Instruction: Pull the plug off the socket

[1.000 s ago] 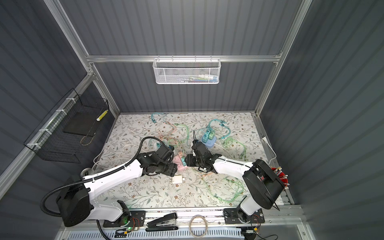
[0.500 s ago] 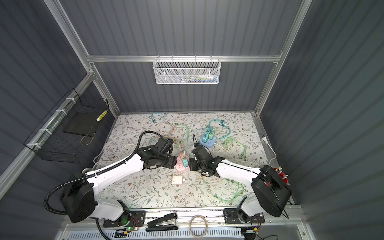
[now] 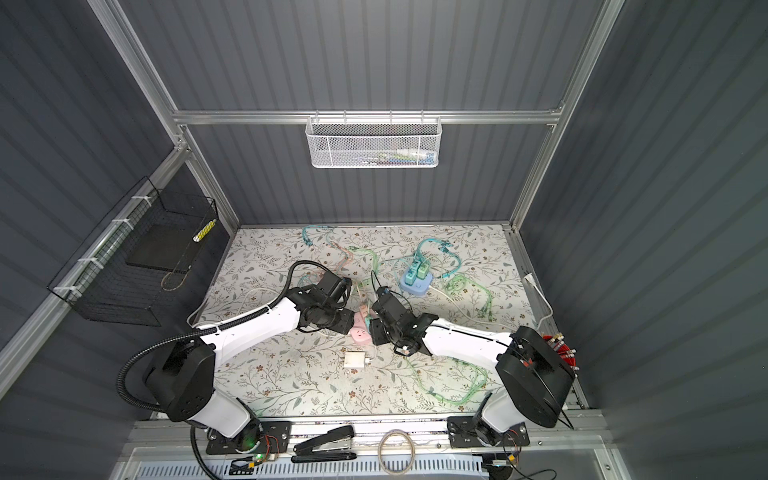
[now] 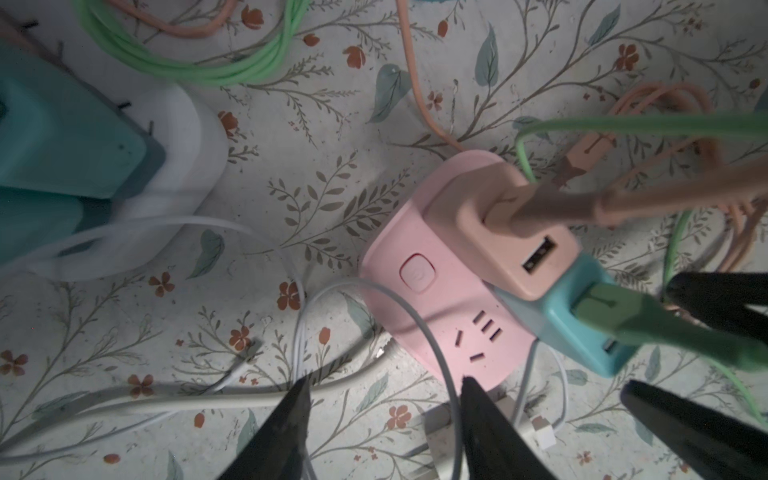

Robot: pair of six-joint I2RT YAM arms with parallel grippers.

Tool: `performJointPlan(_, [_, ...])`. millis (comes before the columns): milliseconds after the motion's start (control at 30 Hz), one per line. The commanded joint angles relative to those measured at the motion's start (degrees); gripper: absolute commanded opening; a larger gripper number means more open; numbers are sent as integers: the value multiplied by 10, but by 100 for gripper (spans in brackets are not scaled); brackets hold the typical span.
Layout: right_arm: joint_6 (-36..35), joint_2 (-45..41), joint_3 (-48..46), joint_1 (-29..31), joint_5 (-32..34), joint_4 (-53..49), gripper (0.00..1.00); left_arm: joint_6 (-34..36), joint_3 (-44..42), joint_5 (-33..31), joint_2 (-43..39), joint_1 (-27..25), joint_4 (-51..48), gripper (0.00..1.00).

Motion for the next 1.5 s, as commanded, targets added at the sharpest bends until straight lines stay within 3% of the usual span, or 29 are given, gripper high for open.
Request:
performJointPlan(0, [-7, 14, 23, 7, 21, -19, 49, 20, 15, 21, 8, 1, 4, 55])
performJointPlan(233, [-8, 55, 57, 6, 44, -45, 43, 18, -11, 32, 15, 1, 17, 51])
performJointPlan(533, [-14, 91, 79, 7, 51, -61, 42, 4, -52, 51, 12, 1, 39, 49])
performJointPlan(800, [-22, 105, 90, 6, 64, -71, 38, 1, -42, 55, 34, 1, 47, 49])
performJointPlan(1467, [-45, 123, 107, 7, 80, -71, 27, -17, -6, 66, 68, 8, 76, 62])
